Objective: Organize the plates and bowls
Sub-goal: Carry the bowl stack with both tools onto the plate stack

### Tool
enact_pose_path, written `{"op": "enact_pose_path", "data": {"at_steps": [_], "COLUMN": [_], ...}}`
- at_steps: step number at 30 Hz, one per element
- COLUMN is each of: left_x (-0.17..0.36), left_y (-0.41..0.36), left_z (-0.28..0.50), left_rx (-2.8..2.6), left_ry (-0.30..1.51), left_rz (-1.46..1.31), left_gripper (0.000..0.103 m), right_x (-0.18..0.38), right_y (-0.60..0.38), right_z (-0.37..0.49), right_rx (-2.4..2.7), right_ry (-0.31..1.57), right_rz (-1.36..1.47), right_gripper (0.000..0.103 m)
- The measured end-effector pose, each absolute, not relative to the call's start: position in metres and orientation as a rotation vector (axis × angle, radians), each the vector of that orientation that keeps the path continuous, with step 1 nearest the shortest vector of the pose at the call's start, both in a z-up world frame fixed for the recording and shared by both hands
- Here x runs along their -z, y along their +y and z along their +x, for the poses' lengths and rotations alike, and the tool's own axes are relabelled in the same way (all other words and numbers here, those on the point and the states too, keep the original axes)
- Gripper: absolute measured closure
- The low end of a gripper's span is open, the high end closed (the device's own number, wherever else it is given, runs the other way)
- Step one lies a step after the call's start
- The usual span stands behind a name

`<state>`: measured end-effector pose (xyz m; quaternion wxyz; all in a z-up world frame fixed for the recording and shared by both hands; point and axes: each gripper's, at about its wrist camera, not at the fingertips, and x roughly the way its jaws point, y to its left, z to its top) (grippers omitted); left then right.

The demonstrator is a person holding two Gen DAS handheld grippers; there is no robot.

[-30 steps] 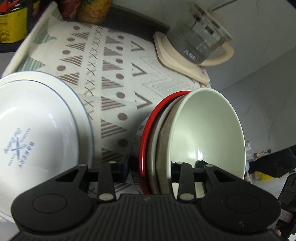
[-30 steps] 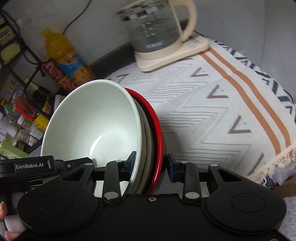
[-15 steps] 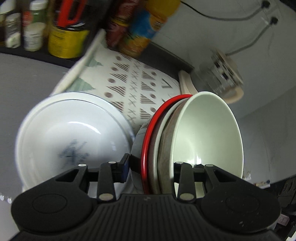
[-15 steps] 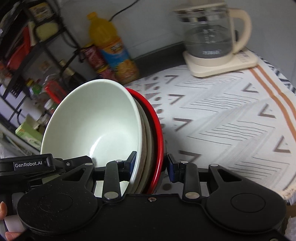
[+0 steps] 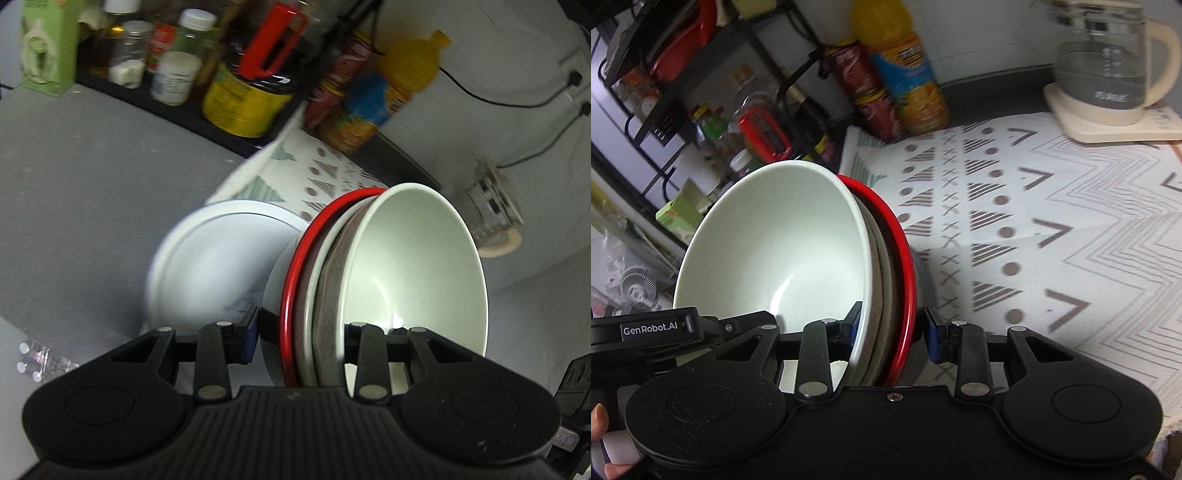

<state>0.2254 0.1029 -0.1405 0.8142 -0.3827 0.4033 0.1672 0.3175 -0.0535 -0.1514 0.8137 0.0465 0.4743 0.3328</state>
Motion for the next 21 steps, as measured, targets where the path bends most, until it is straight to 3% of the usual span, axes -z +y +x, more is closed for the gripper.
{"op": "enact_pose_path", "data": {"at_steps": [21], "left_x": [0.167], "left_y": [0.139], "left_z": [0.219], "left_rx": [-0.454], "left_ry": [0.908], "left_rz": [-0.834], "left_gripper": [0.069], "right_x": [0.182], "right_y": [-0.010], "right_z": [0.329], "right_rx": [-0.727], "right_ry": [1.103], "right_rz": [0.073], "right_gripper": [0.070]}}
